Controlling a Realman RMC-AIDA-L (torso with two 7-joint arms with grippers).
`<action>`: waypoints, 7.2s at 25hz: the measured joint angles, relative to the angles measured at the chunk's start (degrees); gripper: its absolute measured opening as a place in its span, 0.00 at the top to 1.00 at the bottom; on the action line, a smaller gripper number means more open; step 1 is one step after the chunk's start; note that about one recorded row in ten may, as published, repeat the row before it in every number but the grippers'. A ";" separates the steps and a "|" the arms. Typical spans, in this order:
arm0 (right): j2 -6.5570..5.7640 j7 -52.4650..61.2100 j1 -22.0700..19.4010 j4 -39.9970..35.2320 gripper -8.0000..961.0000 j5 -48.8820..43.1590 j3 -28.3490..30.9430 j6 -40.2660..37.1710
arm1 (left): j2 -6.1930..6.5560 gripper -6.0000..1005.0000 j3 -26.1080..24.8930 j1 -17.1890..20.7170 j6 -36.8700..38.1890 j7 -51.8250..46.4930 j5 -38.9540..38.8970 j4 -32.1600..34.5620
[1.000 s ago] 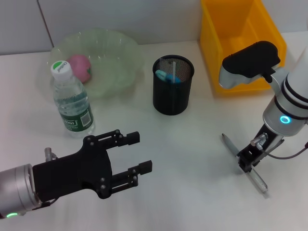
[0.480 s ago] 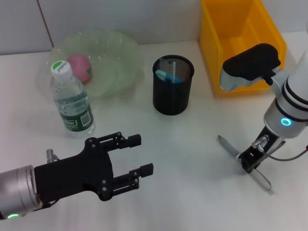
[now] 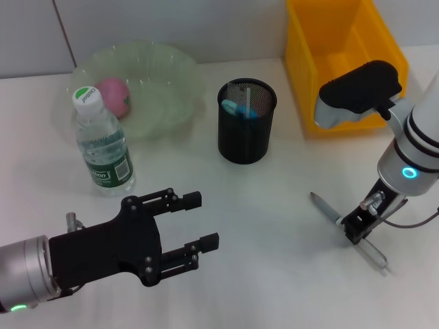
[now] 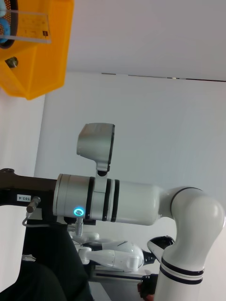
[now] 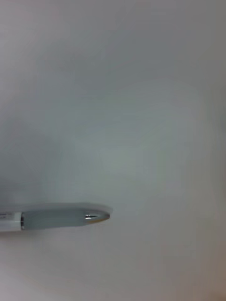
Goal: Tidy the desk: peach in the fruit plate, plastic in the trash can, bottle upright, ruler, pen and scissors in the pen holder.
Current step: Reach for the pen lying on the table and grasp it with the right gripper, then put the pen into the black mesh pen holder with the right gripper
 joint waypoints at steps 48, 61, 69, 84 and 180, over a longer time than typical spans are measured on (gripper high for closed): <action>-0.04 -0.24 -0.69 -0.35 0.64 -0.01 1.49 1.16 | 0.00 0.36 0.21 -0.40 0.21 0.00 0.00 0.01; 0.00 -0.25 -0.38 0.62 0.69 -0.01 1.43 1.63 | 0.01 0.36 0.27 -0.45 0.21 0.00 0.00 0.00; 0.00 -0.27 -0.12 1.13 0.73 0.00 1.40 1.62 | 0.00 0.36 0.27 -0.45 0.20 0.00 0.00 0.00; -0.04 -0.53 0.47 2.54 0.78 -0.04 1.39 1.60 | 0.00 0.36 0.27 -0.45 0.20 0.00 0.00 0.02; -1.90 -0.16 -4.82 53.07 0.86 69.77 56.35 -3.61 | -0.07 0.36 -5.99 -0.61 4.16 -0.64 -0.16 2.90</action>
